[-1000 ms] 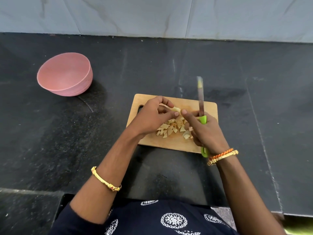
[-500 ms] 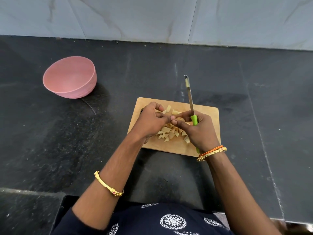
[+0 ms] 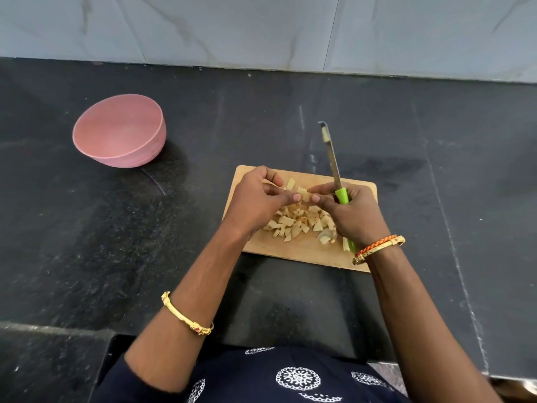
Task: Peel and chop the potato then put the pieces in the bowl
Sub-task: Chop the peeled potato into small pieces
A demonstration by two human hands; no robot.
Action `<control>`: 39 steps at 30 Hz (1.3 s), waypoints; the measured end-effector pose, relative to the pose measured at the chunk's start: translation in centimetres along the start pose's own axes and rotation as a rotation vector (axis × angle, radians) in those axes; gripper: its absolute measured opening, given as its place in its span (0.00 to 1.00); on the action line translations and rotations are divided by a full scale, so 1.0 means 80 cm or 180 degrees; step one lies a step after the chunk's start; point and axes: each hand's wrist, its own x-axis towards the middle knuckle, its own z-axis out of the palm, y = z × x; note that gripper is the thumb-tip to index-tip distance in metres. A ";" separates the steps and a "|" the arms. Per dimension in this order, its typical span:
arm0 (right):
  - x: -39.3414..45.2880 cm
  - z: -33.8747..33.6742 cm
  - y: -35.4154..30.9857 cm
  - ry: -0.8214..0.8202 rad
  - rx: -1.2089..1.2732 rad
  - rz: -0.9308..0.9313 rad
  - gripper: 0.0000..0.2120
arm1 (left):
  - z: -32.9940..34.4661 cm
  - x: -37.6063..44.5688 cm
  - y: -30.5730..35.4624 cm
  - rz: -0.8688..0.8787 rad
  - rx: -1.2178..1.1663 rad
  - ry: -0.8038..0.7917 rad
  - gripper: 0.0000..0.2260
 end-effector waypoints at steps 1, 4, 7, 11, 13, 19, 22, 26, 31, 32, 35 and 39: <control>0.002 0.002 -0.001 0.0030 -0.0181 -0.0050 0.02 | 0.000 0.001 0.001 0.0026 0.0081 0.0021 0.14; 0.004 0.009 -0.002 0.0021 -0.0563 -0.0134 0.05 | 0.001 0.005 0.005 0.0099 0.0256 0.0051 0.13; 0.000 0.005 -0.010 0.0055 -0.0686 -0.0214 0.08 | -0.002 0.007 0.008 0.0192 0.0365 0.0015 0.06; -0.004 0.000 -0.021 0.0480 -0.0938 -0.0416 0.03 | -0.004 0.010 0.005 0.0525 0.0471 0.0237 0.04; -0.004 0.005 -0.016 0.0508 -0.1254 -0.0211 0.09 | 0.003 0.011 -0.002 0.0822 0.0748 0.0460 0.05; -0.028 -0.018 0.008 0.0523 -0.1847 0.0171 0.18 | 0.019 0.015 -0.026 0.1481 0.1312 0.0758 0.10; -0.043 -0.025 0.009 0.0223 -0.1393 0.0100 0.16 | 0.033 0.016 -0.019 0.1717 0.1218 0.0122 0.20; -0.050 -0.030 0.005 -0.0139 -0.1166 0.0267 0.15 | 0.034 0.026 -0.006 0.1893 0.0993 -0.0228 0.22; -0.054 -0.049 -0.002 -0.0550 -0.0463 0.0464 0.15 | 0.009 0.034 -0.003 0.1638 0.0753 -0.0230 0.10; -0.054 -0.050 -0.003 -0.0617 -0.0416 0.0483 0.15 | 0.004 0.035 -0.004 0.1533 0.0761 -0.0295 0.10; -0.051 -0.049 0.000 -0.0633 -0.0537 0.0506 0.15 | -0.001 0.033 -0.001 0.1093 0.0764 -0.0713 0.16; -0.049 -0.047 0.001 -0.0656 -0.0424 0.0601 0.15 | 0.003 0.028 0.001 0.1092 0.0544 -0.0639 0.17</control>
